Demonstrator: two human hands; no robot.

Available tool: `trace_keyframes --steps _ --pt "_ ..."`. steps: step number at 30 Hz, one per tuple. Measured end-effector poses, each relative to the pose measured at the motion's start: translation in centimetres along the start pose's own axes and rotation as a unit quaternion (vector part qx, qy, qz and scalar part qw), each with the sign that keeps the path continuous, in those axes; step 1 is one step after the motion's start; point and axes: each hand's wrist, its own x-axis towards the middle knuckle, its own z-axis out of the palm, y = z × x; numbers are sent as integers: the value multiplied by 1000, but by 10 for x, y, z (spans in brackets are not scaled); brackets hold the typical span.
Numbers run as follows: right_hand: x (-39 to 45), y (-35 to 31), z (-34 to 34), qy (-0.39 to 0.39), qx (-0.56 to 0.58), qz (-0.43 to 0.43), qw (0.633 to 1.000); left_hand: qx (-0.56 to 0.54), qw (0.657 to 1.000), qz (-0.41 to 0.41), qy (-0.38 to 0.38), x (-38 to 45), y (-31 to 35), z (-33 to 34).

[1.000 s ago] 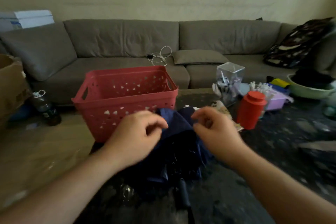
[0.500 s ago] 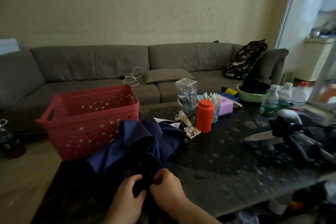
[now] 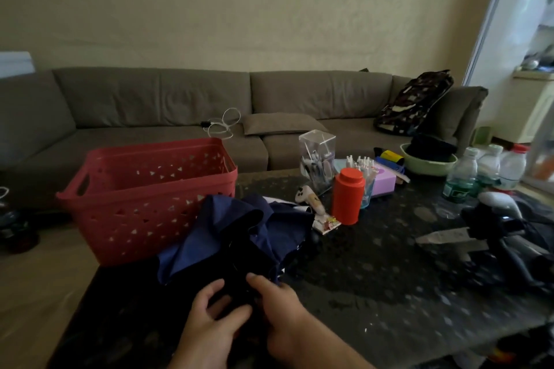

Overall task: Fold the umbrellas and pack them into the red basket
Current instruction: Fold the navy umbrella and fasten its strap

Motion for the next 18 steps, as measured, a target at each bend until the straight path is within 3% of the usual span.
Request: trace_keyframes --steps 4,11,15,18 --pt "-6 -4 -1 -101 -30 80 991 8 999 34 7 -22 -5 10" --pt "-26 -4 1 -80 -76 -70 991 84 991 98 -24 -33 -5 6" --pt "-37 -12 -2 -59 -129 -164 976 144 975 146 -81 -47 2 6" --pt "-50 -25 -4 -43 -171 -237 955 256 917 287 -107 -60 14 2"
